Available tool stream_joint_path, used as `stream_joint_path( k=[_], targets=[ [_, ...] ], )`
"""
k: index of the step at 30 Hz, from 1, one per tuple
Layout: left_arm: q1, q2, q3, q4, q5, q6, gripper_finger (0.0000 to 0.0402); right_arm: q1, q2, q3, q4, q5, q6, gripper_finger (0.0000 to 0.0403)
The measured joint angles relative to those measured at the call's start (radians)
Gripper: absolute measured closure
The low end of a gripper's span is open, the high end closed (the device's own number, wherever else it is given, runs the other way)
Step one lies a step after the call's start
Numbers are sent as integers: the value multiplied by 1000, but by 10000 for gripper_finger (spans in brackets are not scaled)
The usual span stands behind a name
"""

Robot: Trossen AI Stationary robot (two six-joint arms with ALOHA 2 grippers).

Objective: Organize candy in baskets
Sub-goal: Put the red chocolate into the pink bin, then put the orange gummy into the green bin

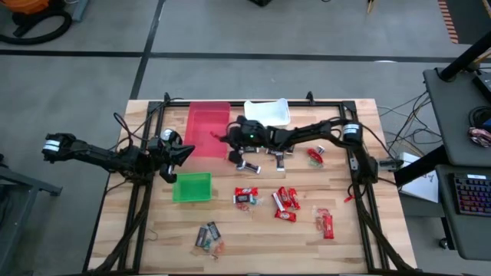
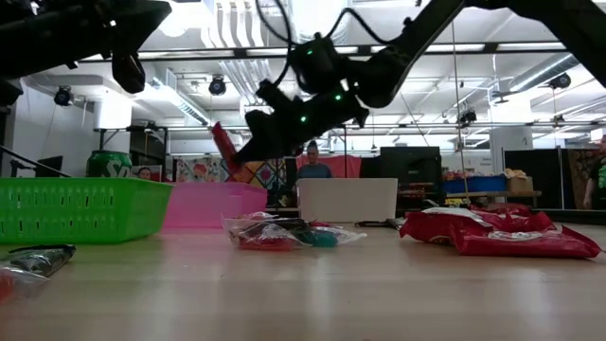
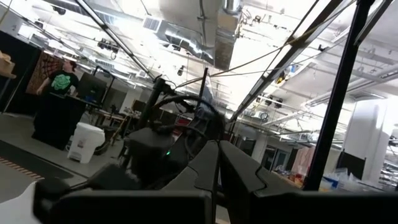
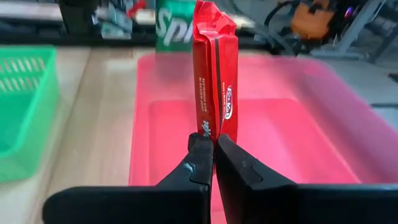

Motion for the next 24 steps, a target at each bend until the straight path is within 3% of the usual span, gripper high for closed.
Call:
stream_joint_path(
  k=[7, 18, 24],
  targets=[
    [0, 1, 0, -2, 0, 2, 402, 0, 26, 38, -40, -34, 5, 381],
    [0, 1, 0, -4, 0, 3, 402, 0, 5, 41, -68, -27, 18, 271],
    [-1, 5, 0, -18, 1, -3, 402, 9, -69, 41, -169, -27, 11, 239]
  ],
)
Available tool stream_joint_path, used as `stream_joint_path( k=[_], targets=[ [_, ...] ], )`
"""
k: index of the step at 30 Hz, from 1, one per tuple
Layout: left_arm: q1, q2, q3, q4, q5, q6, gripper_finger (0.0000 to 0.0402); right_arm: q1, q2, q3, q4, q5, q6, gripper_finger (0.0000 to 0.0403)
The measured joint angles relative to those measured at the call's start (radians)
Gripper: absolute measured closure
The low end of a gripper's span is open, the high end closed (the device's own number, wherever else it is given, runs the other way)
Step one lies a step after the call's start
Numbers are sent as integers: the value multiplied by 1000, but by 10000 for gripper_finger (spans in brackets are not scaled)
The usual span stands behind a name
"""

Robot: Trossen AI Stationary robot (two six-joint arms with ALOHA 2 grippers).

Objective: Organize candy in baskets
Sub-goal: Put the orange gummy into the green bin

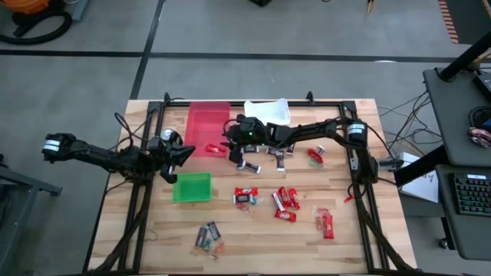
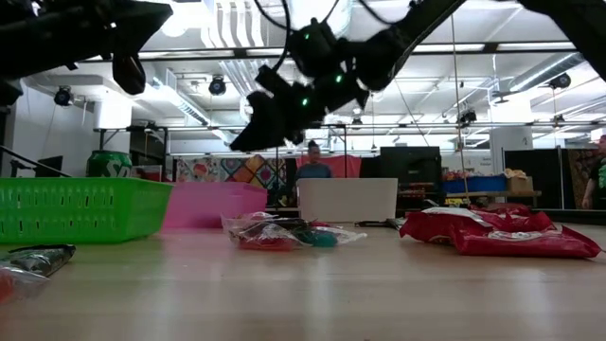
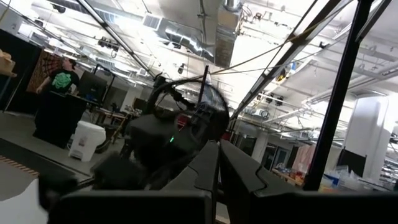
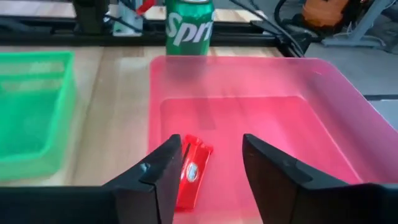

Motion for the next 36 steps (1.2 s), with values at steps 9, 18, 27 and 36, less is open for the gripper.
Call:
stream_joint_path(
  k=[9, 18, 27, 36],
  targets=[
    [0, 87, 11, -25, 0, -51, 402, 65, -210, -5, -391, -7, -44, 249],
    [-1, 263, 178, -175, 36, -28, 402, 138, -408, -121, -499, -4, 7, 266],
    [-1, 359, 378, -614, 61, -20, 402, 192, -603, -304, -495, 3, 91, 266],
    [-1, 480, 593, -1046, 61, 113, 402, 215, -788, -460, -491, 3, 194, 259]
  ],
)
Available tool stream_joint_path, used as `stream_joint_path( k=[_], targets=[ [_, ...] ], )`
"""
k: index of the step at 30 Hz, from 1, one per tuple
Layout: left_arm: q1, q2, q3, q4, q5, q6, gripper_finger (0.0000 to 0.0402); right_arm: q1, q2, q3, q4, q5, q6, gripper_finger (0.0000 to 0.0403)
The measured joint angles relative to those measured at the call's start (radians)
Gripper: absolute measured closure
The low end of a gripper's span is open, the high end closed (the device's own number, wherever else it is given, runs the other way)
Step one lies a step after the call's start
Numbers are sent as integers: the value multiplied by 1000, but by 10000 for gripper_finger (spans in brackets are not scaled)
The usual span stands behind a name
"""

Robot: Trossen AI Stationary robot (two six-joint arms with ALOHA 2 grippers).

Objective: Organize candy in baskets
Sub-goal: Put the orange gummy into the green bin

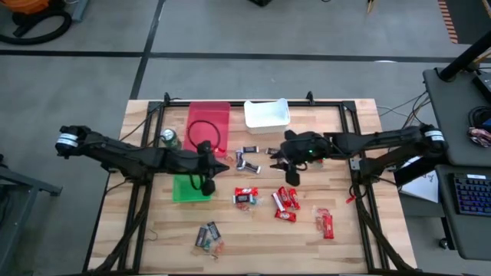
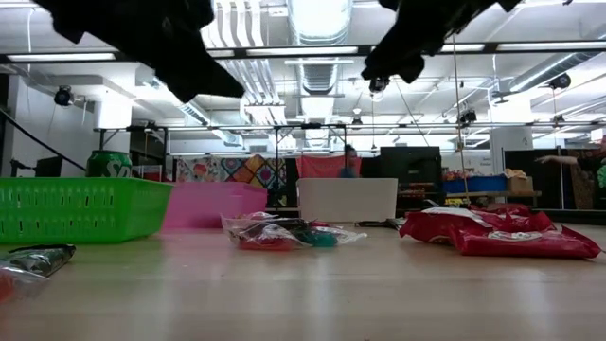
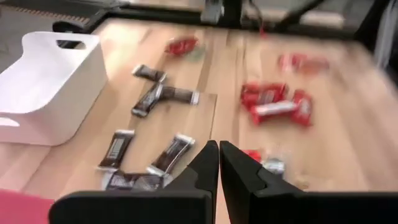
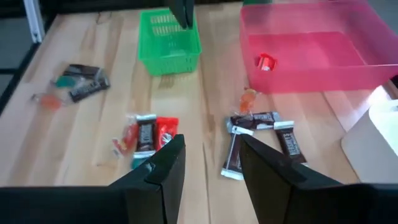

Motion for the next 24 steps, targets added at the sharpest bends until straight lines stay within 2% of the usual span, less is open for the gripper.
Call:
stream_joint_path(
  k=[8, 13, 19, 24],
  targets=[
    [3, 165, 124, -106, 0, 181, 392, 11, -72, -56, 6, 0, 23, 260],
    [3, 279, 196, -147, -22, 234, 342, 11, -77, -62, 0, -1, 27, 249],
    [3, 414, 258, -222, -219, 277, 270, 11, -71, -62, 5, -1, 25, 248],
    [5, 499, 280, -226, -244, 321, 237, 11, -64, -62, -1, -1, 23, 248]
  ],
)
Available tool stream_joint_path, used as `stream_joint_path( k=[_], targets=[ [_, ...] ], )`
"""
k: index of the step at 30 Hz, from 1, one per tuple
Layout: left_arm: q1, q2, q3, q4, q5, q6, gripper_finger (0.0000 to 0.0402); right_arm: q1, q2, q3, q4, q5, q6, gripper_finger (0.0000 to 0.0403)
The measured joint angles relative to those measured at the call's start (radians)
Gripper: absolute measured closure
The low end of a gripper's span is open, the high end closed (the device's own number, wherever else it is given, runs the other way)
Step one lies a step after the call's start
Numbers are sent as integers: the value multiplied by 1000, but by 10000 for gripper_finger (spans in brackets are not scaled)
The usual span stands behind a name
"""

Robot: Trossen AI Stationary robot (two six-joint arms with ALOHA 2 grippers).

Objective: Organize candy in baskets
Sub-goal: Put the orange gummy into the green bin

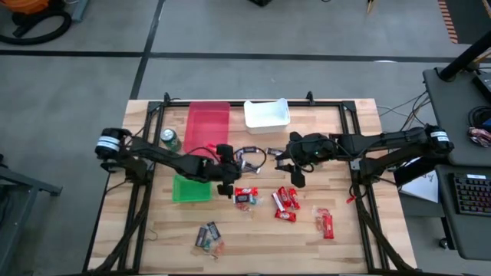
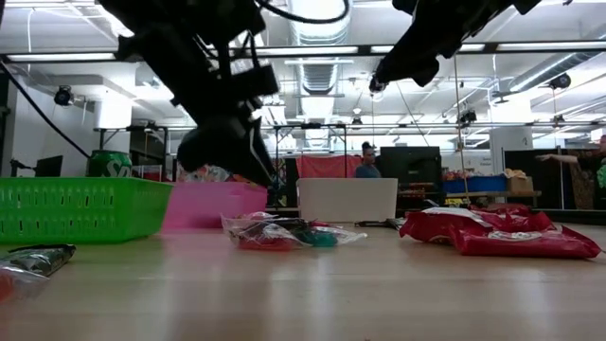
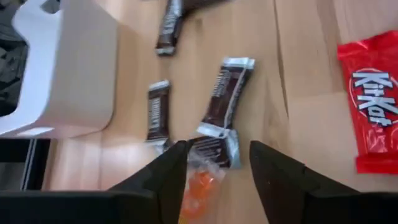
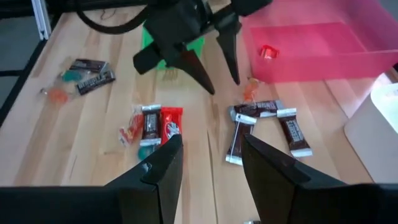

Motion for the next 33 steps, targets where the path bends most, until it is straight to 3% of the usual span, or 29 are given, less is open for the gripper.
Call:
stream_joint_path(
  k=[14, 24, 33],
  targets=[
    [54, 119, 7, -8, -26, -55, 238, 0, 3, -1, 3, 1, 5, 248],
    [59, 124, 7, -8, -54, -85, 240, 0, 3, -2, 3, 0, 3, 248],
    [66, 125, 5, -9, -46, -141, 267, 0, 3, -3, 3, 0, -6, 248]
  ],
)
